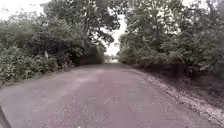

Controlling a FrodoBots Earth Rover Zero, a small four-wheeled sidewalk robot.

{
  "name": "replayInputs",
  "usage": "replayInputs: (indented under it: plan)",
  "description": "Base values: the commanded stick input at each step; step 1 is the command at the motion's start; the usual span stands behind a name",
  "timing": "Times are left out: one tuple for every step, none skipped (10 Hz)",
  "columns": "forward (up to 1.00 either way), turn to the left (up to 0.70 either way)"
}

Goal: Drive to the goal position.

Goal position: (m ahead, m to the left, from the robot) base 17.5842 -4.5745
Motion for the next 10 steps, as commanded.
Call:
replayInputs:
  plan:
    - [0.06,0.01]
    - [0.06,0.01]
    - [0.06,0.01]
    - [0.06,0.01]
    - [0.06,0.01]
    - [0.06,0.01]
    - [0.06,0.01]
    - [0.06,0.01]
    - [0.06,0.01]
    - [0.06,0.01]
